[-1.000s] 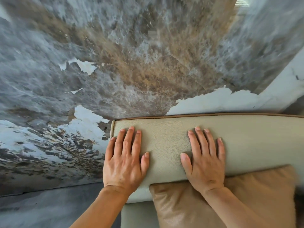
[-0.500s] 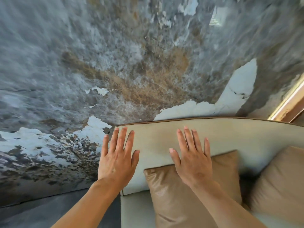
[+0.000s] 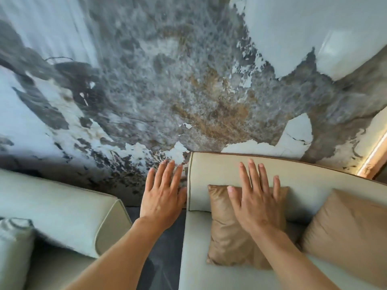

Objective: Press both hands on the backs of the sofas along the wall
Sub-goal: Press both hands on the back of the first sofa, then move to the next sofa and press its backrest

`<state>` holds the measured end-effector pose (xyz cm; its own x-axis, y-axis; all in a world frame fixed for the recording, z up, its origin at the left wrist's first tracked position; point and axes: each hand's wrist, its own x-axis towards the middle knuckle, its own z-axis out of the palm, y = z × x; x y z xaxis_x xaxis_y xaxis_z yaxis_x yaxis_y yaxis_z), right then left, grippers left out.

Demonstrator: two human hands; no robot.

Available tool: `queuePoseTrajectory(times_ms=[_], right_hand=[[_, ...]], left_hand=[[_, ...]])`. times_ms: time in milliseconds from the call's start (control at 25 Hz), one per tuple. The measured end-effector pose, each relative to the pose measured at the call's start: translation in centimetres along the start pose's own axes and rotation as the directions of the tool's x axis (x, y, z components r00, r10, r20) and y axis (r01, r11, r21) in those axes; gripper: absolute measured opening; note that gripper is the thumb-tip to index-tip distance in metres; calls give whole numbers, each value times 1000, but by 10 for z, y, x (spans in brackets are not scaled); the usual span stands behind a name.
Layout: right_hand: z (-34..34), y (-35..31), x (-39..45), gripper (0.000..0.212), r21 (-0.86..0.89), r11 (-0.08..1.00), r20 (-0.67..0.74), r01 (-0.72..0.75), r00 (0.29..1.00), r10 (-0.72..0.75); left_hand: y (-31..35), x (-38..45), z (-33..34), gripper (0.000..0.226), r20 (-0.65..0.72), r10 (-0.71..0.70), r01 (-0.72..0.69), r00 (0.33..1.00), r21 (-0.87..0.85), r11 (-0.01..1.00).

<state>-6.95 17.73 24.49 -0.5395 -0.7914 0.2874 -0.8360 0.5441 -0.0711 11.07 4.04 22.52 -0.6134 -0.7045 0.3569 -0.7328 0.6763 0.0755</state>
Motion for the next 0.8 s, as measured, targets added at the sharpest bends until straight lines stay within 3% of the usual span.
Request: queuePoseTrajectory(times_ms=[240,440,640,800], right_hand=[[-64,-51,-77,71,37,997,-75,62,995,-60],[-83,-134,-119,67,103,992,-166,76,984,-58],[-85,-261,-168,64,113,991,-240,74,970,-45],[-80,-346,-200,63,122,992,-211,32,977,-5]], left_hand=[[-39,-106,-92,61,3,-90,90,996,48,995],[-111,-162,-135,56,-51,-88,88,995,5,996],[-240,-219,-163,57,-102,-51,51,993,-1,999],[-333,-258,-190,61,-67,-93,92,993,-26,995]])
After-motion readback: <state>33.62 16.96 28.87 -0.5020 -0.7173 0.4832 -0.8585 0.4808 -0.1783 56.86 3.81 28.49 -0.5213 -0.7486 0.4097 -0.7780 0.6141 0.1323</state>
